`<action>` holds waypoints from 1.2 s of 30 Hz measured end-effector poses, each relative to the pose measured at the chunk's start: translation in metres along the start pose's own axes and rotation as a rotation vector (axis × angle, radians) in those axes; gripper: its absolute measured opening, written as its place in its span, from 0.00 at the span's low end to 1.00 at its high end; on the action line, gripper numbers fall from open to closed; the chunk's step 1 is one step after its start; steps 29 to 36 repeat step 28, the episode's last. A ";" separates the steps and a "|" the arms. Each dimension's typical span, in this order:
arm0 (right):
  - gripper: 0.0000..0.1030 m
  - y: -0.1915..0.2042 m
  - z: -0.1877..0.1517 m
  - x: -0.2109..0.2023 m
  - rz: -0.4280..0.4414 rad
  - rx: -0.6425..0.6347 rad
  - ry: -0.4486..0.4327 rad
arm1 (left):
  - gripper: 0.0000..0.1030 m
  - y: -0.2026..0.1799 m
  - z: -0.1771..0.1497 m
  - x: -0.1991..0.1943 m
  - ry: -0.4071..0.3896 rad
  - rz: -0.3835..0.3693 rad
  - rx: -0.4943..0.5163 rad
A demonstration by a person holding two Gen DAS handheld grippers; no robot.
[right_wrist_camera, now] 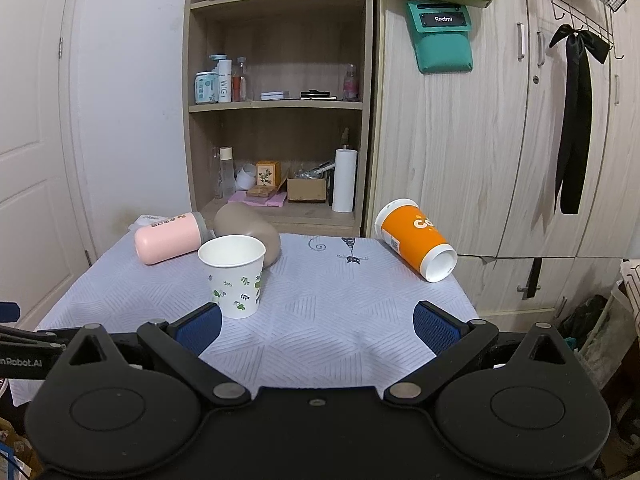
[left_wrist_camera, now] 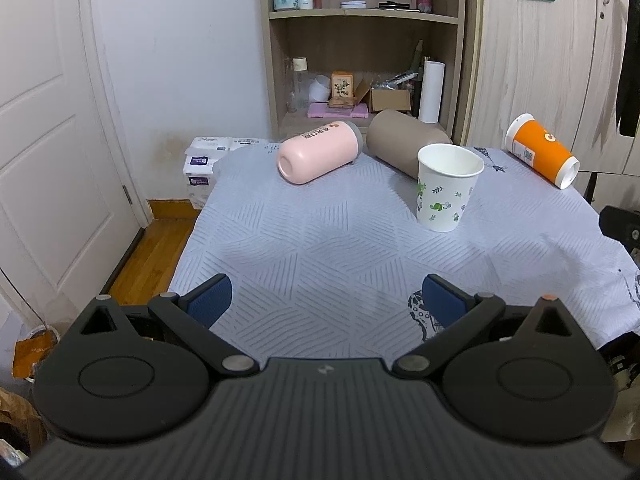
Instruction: Flip cup upright
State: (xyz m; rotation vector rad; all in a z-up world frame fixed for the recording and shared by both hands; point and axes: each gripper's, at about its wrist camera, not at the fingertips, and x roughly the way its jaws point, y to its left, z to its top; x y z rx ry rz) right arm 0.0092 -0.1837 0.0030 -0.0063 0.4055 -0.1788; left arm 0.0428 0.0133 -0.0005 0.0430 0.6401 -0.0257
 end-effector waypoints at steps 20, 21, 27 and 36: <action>1.00 0.005 -0.001 -0.002 0.003 -0.024 0.000 | 1.00 0.003 -0.002 -0.004 -0.025 0.027 -0.019; 1.00 0.006 -0.001 -0.002 0.003 -0.025 0.000 | 1.00 0.003 -0.002 -0.004 -0.027 0.028 -0.019; 1.00 0.007 -0.002 -0.002 -0.001 -0.026 -0.001 | 1.00 0.002 -0.003 -0.007 -0.038 0.033 -0.017; 1.00 0.007 -0.002 -0.002 -0.001 -0.026 -0.001 | 1.00 0.002 -0.002 -0.006 -0.037 0.034 -0.017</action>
